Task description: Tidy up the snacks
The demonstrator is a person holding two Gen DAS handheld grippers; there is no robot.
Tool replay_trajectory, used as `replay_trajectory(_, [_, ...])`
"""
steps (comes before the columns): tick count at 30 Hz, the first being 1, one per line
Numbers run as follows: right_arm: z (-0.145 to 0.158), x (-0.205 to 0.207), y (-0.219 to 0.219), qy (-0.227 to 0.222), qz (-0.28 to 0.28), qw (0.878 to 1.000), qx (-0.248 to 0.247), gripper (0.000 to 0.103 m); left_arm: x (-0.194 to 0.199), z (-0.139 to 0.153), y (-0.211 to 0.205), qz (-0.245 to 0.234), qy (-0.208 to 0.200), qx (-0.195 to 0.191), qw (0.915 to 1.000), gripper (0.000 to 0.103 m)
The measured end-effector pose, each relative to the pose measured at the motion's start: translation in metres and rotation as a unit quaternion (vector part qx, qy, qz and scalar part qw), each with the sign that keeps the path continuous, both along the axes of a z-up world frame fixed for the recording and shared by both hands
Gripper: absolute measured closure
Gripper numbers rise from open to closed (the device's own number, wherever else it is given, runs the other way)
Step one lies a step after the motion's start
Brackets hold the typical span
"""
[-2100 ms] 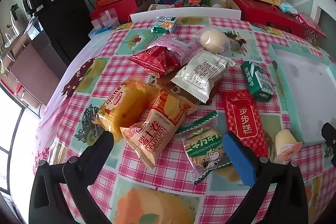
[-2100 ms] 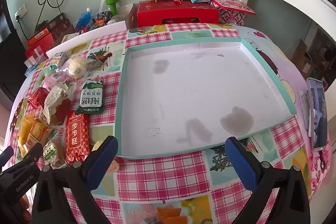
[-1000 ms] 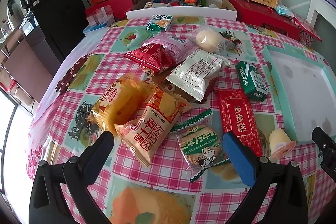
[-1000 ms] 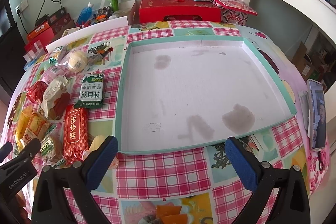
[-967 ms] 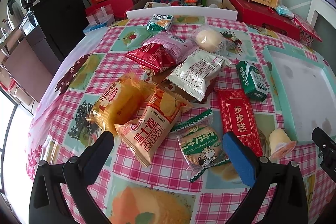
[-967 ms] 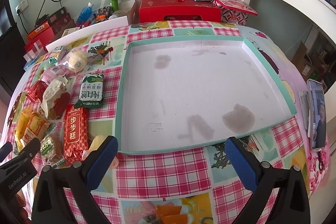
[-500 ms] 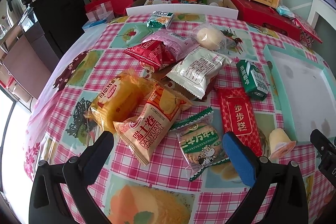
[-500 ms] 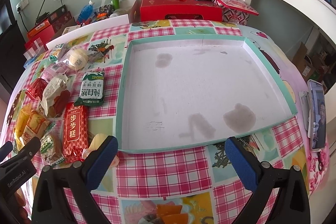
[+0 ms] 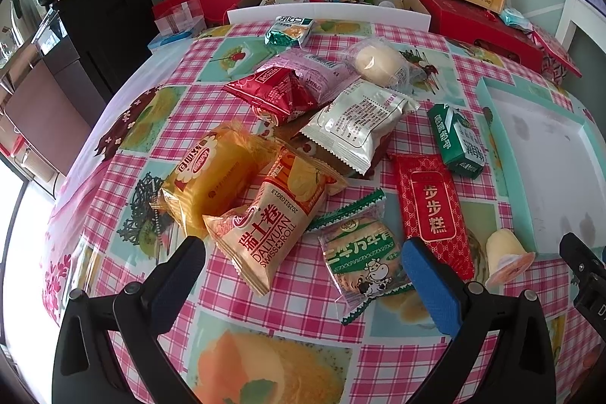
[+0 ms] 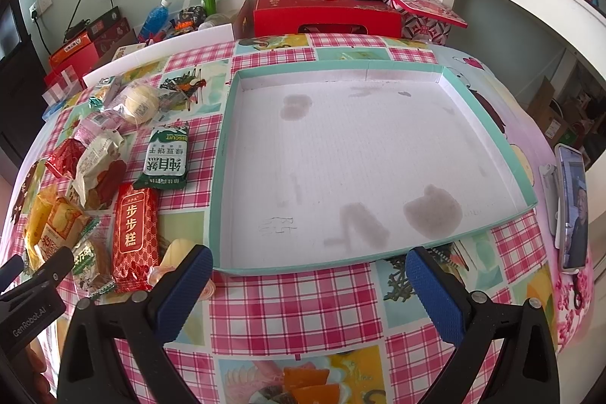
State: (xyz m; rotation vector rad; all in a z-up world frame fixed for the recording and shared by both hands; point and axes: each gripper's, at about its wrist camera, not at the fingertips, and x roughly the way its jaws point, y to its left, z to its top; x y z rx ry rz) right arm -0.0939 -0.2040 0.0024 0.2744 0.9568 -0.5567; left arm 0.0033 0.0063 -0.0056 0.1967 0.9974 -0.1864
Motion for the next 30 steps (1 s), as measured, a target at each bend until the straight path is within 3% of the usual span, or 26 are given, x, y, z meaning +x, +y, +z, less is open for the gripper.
replay_trajectory(30, [-0.0010, 0.0011, 0.0018, 0.004, 0.000, 1.000, 0.000, 0.000, -0.0010, -0.0047, 0.0028, 0.004, 0.008, -0.001, 1.0000, 0.000])
